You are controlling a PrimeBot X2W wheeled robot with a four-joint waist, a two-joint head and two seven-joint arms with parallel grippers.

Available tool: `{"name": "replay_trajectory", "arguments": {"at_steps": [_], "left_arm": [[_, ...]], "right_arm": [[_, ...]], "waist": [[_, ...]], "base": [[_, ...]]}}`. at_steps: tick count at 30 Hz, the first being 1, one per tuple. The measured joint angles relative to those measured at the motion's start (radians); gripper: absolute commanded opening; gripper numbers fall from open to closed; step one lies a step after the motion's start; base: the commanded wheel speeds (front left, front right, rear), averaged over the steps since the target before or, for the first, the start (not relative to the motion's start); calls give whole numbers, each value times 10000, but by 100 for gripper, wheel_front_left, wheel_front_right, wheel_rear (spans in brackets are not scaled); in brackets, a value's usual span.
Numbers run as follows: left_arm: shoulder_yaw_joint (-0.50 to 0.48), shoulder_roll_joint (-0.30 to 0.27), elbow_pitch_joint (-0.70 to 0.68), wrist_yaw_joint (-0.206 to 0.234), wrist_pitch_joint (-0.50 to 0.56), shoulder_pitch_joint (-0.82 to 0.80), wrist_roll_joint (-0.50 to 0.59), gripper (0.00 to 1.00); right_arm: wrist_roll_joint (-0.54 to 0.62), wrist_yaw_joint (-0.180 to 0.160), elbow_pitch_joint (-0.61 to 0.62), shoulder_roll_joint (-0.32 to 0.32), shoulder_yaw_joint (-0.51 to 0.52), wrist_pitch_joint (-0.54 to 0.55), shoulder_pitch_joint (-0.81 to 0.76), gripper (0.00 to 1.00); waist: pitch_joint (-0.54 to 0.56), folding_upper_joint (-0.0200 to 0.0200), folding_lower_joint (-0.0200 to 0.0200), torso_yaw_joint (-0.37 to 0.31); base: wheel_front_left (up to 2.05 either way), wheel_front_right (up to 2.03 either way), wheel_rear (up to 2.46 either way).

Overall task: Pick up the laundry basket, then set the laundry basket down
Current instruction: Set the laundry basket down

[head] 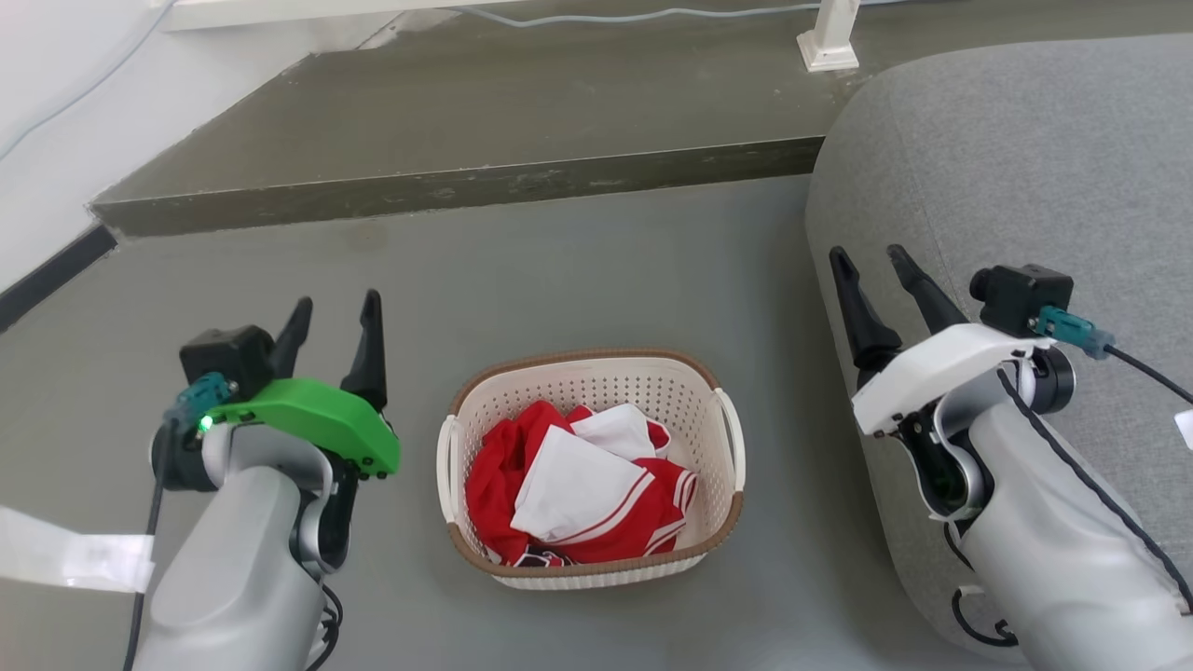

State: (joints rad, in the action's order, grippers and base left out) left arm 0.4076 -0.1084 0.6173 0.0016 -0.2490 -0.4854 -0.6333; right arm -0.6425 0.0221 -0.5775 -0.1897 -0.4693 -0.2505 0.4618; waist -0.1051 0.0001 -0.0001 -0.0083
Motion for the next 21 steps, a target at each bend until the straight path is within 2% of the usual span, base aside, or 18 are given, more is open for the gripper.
{"name": "replay_trajectory", "arguments": {"at_steps": [10,21], "left_arm": [[-882,115,-1241,416,-29,1120,318,100],[-1444,324,-2125,525,-29,2150,583,100]], "right_arm": [[541,-324,1220,38,771,-12,-1279,100],[1045,-422,2257,174,1306,-12,-2323,100]], "waist": [[212,0,0,-4],[401,0,0,136]], "base": [[0,0,0],[0,0,0]]}}
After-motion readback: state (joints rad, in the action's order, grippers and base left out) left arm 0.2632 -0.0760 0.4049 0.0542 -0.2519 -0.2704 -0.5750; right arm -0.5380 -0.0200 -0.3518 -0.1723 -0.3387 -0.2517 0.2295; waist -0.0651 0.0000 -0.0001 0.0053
